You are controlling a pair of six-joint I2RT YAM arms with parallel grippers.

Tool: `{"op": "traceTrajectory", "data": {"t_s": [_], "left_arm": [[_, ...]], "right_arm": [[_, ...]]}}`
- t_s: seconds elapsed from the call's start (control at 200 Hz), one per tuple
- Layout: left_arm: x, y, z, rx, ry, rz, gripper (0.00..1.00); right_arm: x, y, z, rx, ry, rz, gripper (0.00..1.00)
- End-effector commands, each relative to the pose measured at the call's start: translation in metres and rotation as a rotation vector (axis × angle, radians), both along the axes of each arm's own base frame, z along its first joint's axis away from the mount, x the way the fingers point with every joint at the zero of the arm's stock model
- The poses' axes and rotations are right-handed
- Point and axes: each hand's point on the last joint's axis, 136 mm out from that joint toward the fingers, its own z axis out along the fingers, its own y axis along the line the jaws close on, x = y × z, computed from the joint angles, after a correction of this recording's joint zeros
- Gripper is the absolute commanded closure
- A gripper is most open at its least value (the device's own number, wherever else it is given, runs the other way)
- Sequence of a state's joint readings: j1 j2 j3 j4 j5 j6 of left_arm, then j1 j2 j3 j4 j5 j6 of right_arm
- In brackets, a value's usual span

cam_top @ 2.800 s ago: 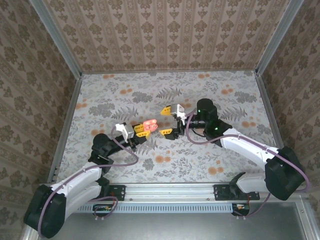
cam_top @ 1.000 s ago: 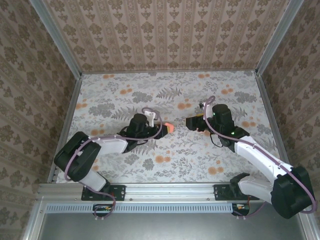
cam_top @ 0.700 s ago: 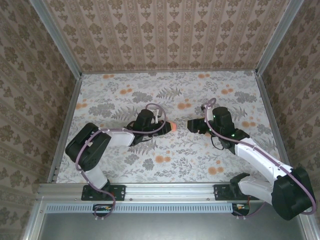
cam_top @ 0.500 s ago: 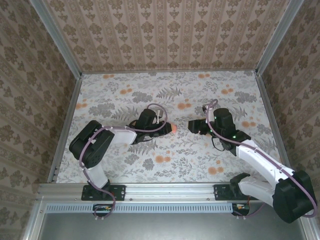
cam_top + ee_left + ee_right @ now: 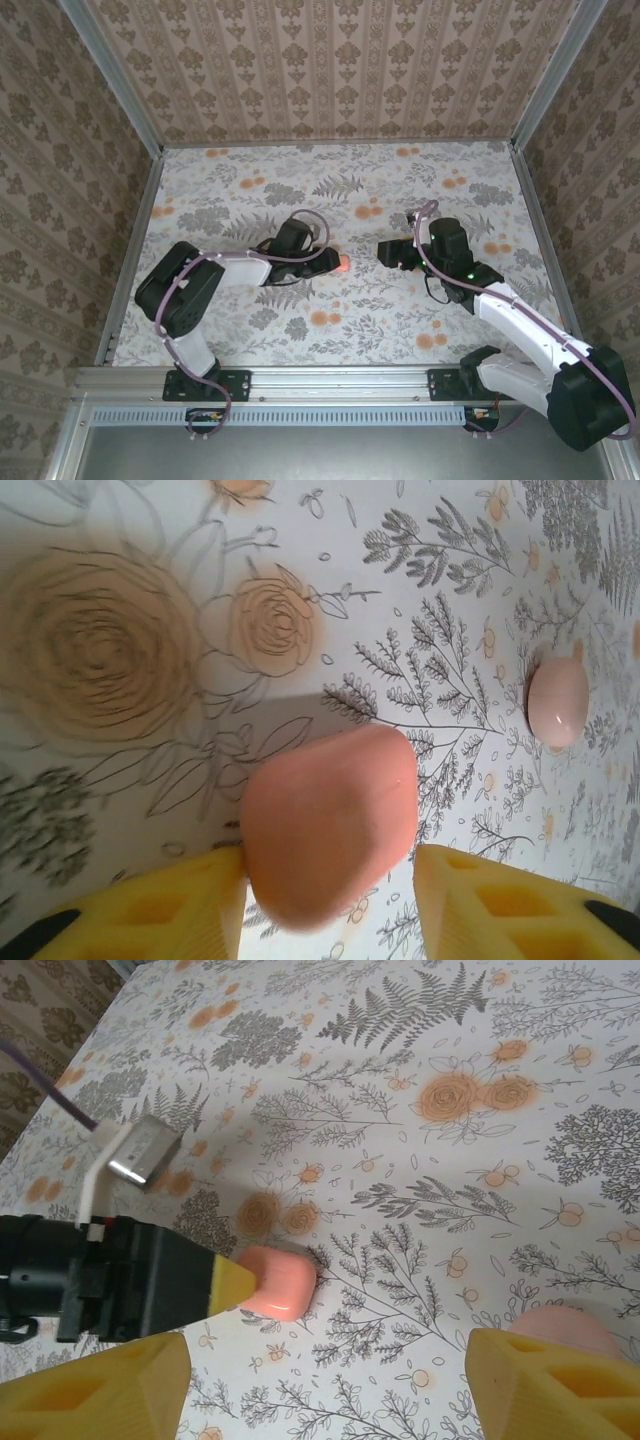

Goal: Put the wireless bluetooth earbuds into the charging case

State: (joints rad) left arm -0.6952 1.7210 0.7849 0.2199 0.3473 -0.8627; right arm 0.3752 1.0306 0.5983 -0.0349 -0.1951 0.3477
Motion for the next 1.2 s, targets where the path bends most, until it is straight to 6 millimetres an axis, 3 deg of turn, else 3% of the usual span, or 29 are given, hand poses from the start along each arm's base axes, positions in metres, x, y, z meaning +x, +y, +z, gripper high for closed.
{"op": "traceTrajectory", "data": {"t_s": [0.0,0.205,0.49,0.515,0.54,0.65,0.755,0.915,1.135,1.195], "left_arm": [[-0.001,0.029,0.008,0.103,-0.035,0.020,0.48],[0.005,0.090,0.042,0.309,-0.191,0.085,0.33],[0.041,0.206,0.122,0.638,-0.592,0.345,0.12],[0.044,0.216,0.126,0.663,-0.617,0.368,0.10],[0.048,0.229,0.130,0.687,-0.639,0.396,0.09],[0.053,0.271,0.137,0.824,-0.714,0.472,0.00],[0.051,0.299,0.124,0.928,-0.755,0.516,0.00],[0.049,0.321,0.079,0.912,-0.773,0.560,0.00],[0.084,0.305,0.088,0.857,-0.958,0.492,0.00],[0.096,0.303,0.077,0.862,-0.969,0.477,0.00]], "right_arm": [[0.000,-0.013,-0.004,-0.030,-0.003,-0.051,0.25],[0.011,-0.037,-0.008,-0.120,-0.047,-0.119,0.19],[0.026,-0.108,-0.012,-0.265,-0.129,-0.330,0.09],[0.027,-0.114,-0.012,-0.271,-0.134,-0.347,0.01],[0.027,-0.121,-0.014,-0.277,-0.134,-0.365,0.00],[0.030,-0.146,-0.017,-0.288,-0.143,-0.443,0.00],[0.030,-0.162,-0.024,-0.297,-0.186,-0.500,0.00],[0.030,-0.178,-0.039,-0.325,-0.241,-0.547,0.00],[0.046,-0.173,-0.032,-0.336,-0.351,-0.496,0.00],[0.055,-0.173,-0.030,-0.341,-0.372,-0.488,0.00]]}}
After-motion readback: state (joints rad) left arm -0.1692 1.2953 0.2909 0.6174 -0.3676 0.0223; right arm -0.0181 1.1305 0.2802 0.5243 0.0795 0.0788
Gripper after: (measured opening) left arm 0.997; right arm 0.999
